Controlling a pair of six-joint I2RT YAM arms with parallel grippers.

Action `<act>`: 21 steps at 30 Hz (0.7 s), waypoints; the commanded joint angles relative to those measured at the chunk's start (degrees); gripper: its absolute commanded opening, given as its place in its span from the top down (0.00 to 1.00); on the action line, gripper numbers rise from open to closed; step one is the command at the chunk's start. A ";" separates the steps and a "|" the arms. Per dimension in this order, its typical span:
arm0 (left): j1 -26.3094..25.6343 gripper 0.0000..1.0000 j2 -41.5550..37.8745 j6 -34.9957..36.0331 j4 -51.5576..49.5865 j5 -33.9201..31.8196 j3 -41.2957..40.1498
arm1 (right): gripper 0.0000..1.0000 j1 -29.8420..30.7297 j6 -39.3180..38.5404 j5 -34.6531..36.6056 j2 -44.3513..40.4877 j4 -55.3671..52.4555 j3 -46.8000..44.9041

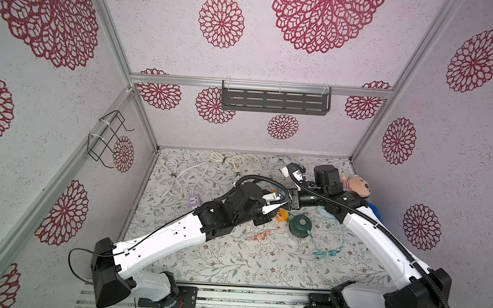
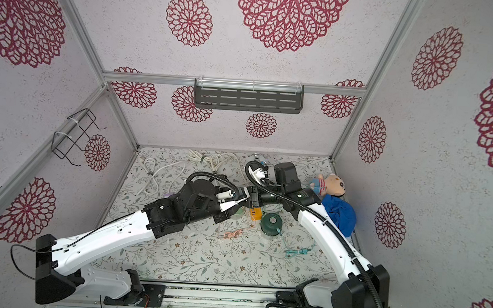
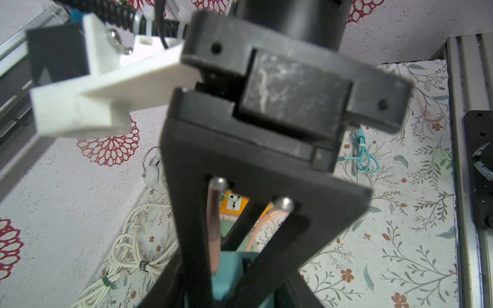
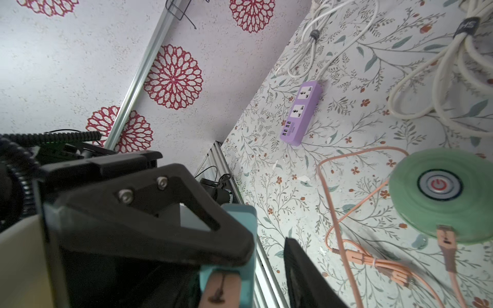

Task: Charge the cordless meat grinders
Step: Pick up the plug from the center of the board.

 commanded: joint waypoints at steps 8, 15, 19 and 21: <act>-0.88 0.74 2.45 1.04 -0.32 3.16 2.64 | 0.74 0.75 6.32 -7.68 -1.94 11.18 -4.25; -0.91 0.53 2.65 -0.37 0.50 2.38 3.32 | 1.00 0.71 8.39 -7.87 -2.68 13.71 -4.35; -0.91 0.17 1.57 -1.71 2.77 0.62 2.22 | 1.00 0.42 8.62 -5.28 -2.90 13.48 -3.76; -0.88 0.02 0.73 -2.22 4.84 -0.69 0.82 | 1.00 0.14 8.73 -3.66 -2.98 13.15 -3.50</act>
